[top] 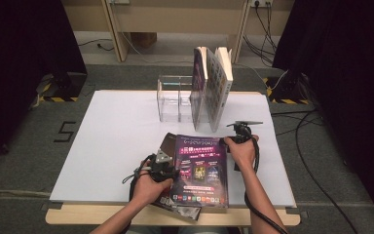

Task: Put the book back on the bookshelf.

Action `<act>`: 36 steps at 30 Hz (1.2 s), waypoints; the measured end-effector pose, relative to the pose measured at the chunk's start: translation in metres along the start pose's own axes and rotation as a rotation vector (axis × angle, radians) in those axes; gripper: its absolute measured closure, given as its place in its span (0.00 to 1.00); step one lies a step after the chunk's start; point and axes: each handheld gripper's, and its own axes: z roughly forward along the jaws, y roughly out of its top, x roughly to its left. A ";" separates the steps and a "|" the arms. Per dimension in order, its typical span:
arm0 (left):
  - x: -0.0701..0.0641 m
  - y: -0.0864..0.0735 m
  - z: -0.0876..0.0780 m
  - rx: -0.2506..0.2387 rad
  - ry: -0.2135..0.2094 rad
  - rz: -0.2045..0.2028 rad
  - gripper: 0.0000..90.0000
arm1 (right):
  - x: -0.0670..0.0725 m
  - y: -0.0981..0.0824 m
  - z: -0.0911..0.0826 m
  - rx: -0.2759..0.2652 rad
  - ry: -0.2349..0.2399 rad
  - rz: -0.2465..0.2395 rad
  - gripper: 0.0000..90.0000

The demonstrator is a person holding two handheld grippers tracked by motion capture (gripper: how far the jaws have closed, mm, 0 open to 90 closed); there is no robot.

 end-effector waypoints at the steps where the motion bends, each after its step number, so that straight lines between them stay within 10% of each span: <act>1: 0.000 0.000 0.000 -0.002 -0.001 -0.003 0.76 | 0.000 0.000 0.000 0.003 0.001 0.008 0.76; 18: -0.001 0.002 0.000 0.012 0.009 -0.007 0.76 | 0.000 0.008 0.010 -0.017 0.025 -0.018 0.66; 22: -0.003 0.002 0.000 0.011 0.018 0.013 0.76 | -0.003 0.007 0.009 -0.025 0.033 0.057 0.72; 36: -0.002 0.006 0.000 0.039 0.013 0.034 0.77 | -0.006 0.006 0.005 -0.003 0.069 0.082 0.75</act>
